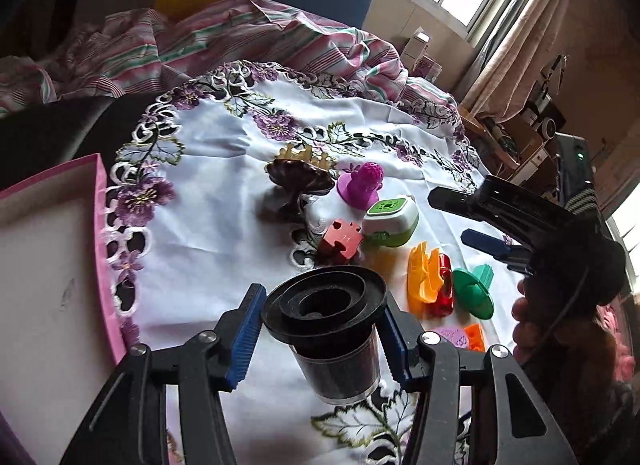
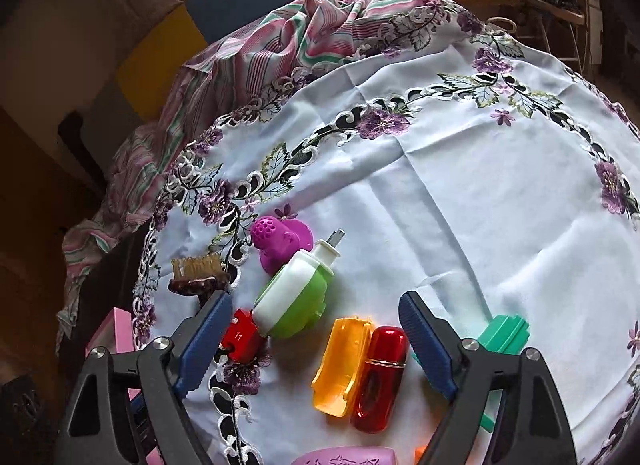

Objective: Organize rigid objects
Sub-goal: 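Carry the cup into the pink tray with left gripper while right grasps green-white bottle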

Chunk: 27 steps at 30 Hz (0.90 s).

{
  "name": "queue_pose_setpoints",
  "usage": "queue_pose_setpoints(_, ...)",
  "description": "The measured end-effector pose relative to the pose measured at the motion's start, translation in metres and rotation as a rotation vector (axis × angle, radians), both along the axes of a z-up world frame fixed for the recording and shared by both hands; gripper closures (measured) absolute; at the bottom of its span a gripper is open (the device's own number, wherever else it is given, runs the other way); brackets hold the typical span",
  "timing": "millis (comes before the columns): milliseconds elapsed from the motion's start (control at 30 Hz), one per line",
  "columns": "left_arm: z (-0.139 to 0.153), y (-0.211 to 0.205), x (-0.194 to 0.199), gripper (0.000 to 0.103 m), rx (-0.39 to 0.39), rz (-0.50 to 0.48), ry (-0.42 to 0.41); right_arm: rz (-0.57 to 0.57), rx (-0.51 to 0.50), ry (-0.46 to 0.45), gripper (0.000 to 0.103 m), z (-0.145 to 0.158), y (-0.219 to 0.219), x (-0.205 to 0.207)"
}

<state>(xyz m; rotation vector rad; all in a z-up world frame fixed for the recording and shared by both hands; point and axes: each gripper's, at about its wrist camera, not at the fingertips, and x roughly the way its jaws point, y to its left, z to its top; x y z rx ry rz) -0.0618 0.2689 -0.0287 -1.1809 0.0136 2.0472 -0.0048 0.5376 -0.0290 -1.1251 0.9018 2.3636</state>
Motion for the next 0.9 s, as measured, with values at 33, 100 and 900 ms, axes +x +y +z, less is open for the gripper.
queue_pose_setpoints(33, 0.002, -0.007, 0.002, 0.048, 0.002, 0.004, 0.009, 0.015, 0.015, -0.011, 0.016, -0.001, -0.004, -0.004)
queue_pose_setpoints(100, 0.008, -0.018, 0.006, 0.048, 0.005, 0.006, 0.023, 0.04, 0.024, -0.028, 0.016, -0.004, -0.008, -0.012)
queue_pose_setpoints(900, -0.003, -0.221, -0.031, 0.048, -0.069, 0.407, 0.029, 0.283, 0.287, -0.075, 0.05, 0.013, -0.078, -0.028)
